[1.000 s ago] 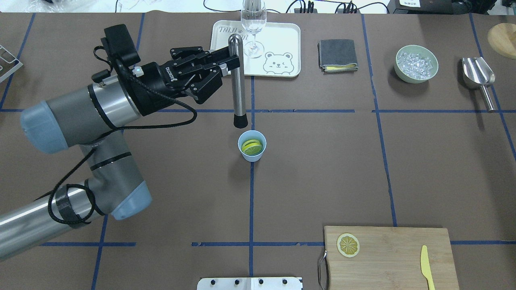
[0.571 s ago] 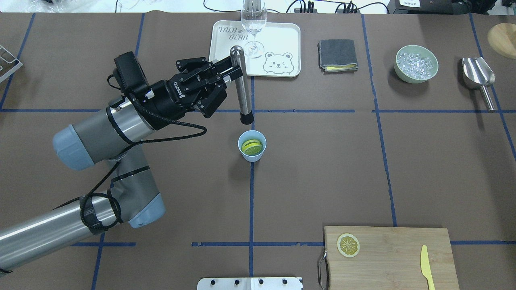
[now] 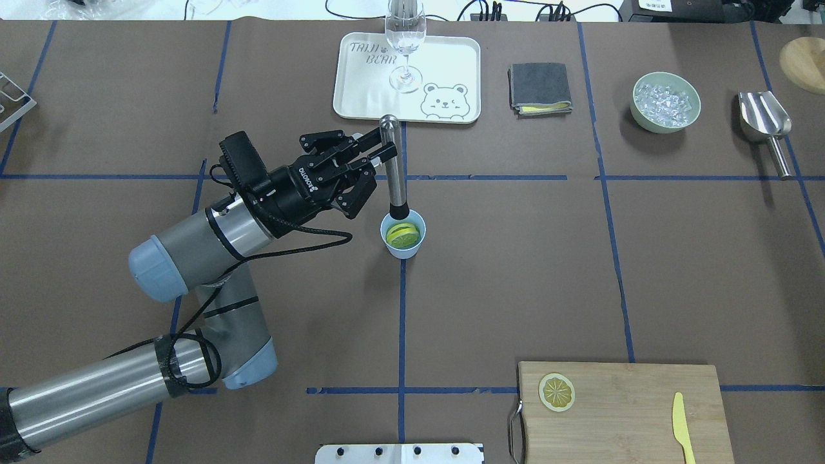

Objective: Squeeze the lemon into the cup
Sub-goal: 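Press the muddler down onto the lemon slice in the cup, then lift the muddler out and lay it on the table beside the cup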

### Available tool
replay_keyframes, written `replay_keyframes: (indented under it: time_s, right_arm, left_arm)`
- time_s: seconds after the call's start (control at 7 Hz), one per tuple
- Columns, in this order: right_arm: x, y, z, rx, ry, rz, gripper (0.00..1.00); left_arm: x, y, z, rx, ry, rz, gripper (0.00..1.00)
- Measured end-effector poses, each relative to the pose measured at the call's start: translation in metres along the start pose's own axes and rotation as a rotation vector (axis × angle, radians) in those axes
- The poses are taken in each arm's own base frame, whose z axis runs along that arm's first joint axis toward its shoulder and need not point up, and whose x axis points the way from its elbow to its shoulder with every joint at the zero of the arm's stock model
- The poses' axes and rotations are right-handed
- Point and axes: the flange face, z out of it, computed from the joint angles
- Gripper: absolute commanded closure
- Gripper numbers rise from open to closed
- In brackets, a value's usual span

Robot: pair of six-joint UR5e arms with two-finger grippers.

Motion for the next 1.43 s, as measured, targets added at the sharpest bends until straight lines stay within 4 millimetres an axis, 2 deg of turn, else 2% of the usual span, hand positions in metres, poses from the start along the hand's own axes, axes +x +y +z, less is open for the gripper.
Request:
replay_keyframes:
  time_s: [0.43, 1.0, 1.43]
  right_arm:
    - [0.001, 0.0, 0.001, -0.001, -0.001, 0.003, 0.0]
    - [0.003, 0.0, 0.003, -0.004, -0.001, 0.005, 0.0]
    - [0.004, 0.0, 0.004, -0.007, -0.003, 0.007, 0.0]
  left_arm:
    - [-0.003, 0.021, -0.001, -0.036, -0.028, 0.005, 1.0]
    - [0.016, 0.042, 0.001, -0.051, -0.052, 0.029, 1.0]
    - [0.015, 0.057, -0.002, -0.074, -0.082, 0.064, 1.0]
